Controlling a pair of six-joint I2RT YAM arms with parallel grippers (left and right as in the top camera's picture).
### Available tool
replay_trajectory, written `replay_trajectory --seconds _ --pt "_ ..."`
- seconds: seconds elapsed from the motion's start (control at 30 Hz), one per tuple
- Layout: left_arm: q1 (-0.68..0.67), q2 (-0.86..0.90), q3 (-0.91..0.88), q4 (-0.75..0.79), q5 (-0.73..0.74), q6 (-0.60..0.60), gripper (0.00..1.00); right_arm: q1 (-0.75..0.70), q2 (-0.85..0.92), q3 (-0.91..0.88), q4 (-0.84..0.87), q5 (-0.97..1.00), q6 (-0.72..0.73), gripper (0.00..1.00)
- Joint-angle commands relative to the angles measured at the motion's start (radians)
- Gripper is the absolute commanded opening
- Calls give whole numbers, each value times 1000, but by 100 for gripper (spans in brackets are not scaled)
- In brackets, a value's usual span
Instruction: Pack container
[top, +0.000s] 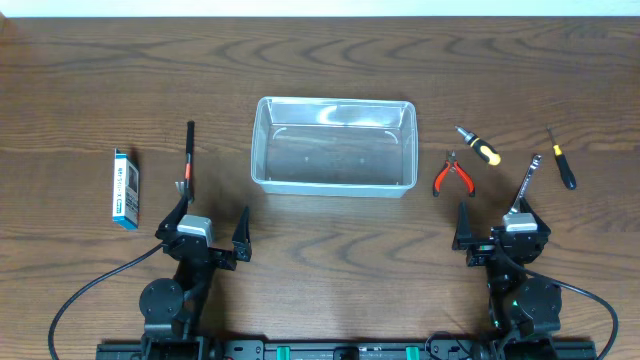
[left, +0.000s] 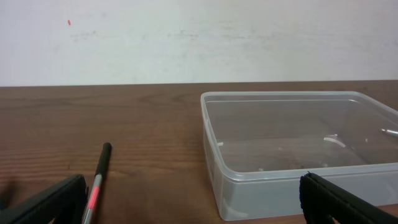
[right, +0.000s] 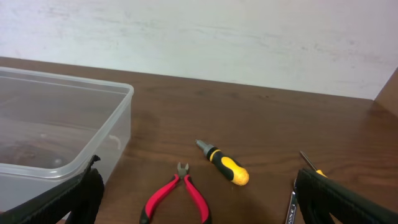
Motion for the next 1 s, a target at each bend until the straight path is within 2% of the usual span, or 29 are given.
replay_trajectory --seconds 0.0,0.13,0.3,0.4,0.47,0.57,0.7,0.83,0.97 --pt "5 -6 -23 -23 23 6 98 -5 -6 -5 0 -3 13 99" --pt "5 -6 -23 -23 13 12 98 -6 -5 -5 0 -3 49 99" --pt "5 -6 -12 -32 16 -92 98 -6 4 4 -15 -58 364 99" --pt "5 8 43 -83 16 -105 98 -6 26 55 -46 -100 386 99" --pt "5 41 111 -137 16 -105 98 -6 60 132 -103 -111 341 99" --pt "5 133 240 -278 -3 -105 98 -6 160 285 -247 -111 315 99" --pt "5 319 423 -503 -85 -105 98 -6 389 551 -513 -110 315 99" --pt "5 484 545 -602 -85 -105 98 -6 652 835 -766 -106 279 99" --pt "5 587 586 -630 -85 -105 98 -6 898 1100 -1049 -56 246 99"
